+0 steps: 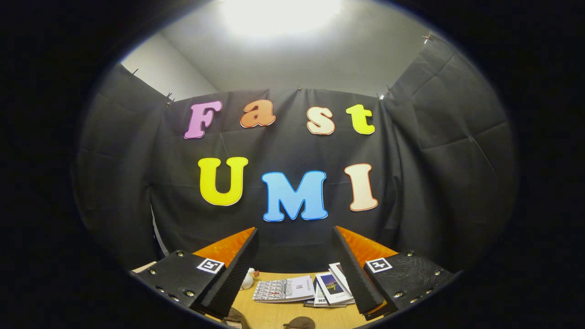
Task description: Open the storage box then place both shoes into the box .Put the left shoe in first, then the right shoe, with the right side of both shoes facing outward in a uniform manner.
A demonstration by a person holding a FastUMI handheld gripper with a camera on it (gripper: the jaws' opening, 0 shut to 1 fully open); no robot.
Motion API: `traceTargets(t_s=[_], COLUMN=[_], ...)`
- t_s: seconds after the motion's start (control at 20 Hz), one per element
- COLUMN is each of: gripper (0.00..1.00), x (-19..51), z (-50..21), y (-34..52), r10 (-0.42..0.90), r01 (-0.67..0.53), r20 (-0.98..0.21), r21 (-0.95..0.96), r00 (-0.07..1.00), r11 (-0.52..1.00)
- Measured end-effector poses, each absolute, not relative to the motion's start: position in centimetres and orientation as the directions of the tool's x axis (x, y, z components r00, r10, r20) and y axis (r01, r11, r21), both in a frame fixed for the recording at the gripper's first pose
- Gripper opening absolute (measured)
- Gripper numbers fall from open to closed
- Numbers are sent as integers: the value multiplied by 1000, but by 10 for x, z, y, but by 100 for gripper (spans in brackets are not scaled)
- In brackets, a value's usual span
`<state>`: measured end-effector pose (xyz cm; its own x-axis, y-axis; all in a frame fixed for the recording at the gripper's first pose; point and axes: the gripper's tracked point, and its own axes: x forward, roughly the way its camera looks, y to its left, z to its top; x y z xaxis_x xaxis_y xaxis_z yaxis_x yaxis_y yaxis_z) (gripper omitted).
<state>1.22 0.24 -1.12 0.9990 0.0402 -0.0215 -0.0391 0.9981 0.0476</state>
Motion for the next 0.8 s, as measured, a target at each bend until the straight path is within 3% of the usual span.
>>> traceTargets(t_s=[0.35,0.8], gripper=[97,97], x=[26,30], z=[-42,-102], y=[13,67], r10=[57,228], r01=[-48,-180], r20=[-81,-199], r21=[103,232], r00=[995,953], r11=[993,956])
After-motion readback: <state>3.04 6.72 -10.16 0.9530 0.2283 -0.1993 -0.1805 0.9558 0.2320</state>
